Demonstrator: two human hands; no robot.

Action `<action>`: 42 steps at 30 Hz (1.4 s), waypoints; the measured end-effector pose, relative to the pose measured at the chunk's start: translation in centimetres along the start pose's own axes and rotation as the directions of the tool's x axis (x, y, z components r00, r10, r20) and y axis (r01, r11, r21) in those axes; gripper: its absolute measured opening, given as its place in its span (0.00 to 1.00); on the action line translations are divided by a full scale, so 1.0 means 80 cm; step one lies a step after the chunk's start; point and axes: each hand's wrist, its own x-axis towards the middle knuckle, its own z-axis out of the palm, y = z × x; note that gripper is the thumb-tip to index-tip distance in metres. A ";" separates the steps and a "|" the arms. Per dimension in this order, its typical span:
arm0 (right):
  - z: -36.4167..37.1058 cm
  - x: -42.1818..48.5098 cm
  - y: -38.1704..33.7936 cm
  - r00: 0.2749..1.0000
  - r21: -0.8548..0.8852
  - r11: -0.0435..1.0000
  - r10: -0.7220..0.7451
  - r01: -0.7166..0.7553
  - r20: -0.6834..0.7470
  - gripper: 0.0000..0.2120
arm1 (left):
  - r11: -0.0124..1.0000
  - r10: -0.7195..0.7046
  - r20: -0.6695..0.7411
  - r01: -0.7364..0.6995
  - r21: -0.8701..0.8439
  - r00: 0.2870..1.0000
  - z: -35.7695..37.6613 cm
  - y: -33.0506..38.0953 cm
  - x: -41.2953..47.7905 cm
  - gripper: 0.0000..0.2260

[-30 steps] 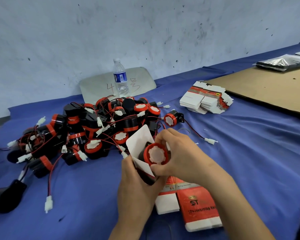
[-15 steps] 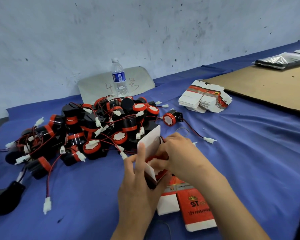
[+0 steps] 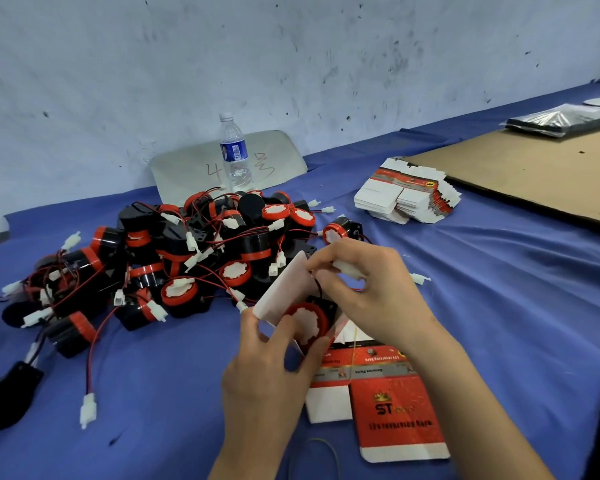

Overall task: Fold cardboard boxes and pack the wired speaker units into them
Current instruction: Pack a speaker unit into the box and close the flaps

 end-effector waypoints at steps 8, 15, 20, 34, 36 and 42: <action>0.015 -0.004 -0.012 0.980 -0.029 0.981 -0.193 0.192 -0.046 0.08 | 0.990 -0.051 -0.014 0.049 -0.133 0.999 0.002 -0.004 0.001 0.13; 0.018 -0.011 -0.029 0.951 -0.105 0.956 -0.253 0.274 0.180 0.10 | 0.996 -0.087 0.020 0.087 -0.034 0.996 0.021 -0.015 0.003 0.17; 0.027 -0.017 -0.039 0.935 -0.073 0.972 -0.194 0.225 0.298 0.12 | 0.958 -0.182 0.083 0.195 -0.210 0.980 0.029 -0.018 0.007 0.16; 0.017 0.001 0.016 0.998 -0.241 0.969 -0.057 0.062 0.028 0.09 | 0.982 -0.032 -0.090 0.014 -0.189 0.995 0.012 -0.006 -0.004 0.13; 0.019 0.001 0.018 0.996 -0.256 0.963 -0.075 0.086 0.052 0.09 | 0.969 -0.035 -0.073 0.016 -0.246 0.997 0.013 -0.005 -0.004 0.15; 0.020 0.001 0.014 0.992 -0.240 0.964 -0.096 0.114 0.086 0.11 | 0.962 -0.058 -0.077 0.036 -0.270 0.995 0.014 -0.007 -0.005 0.25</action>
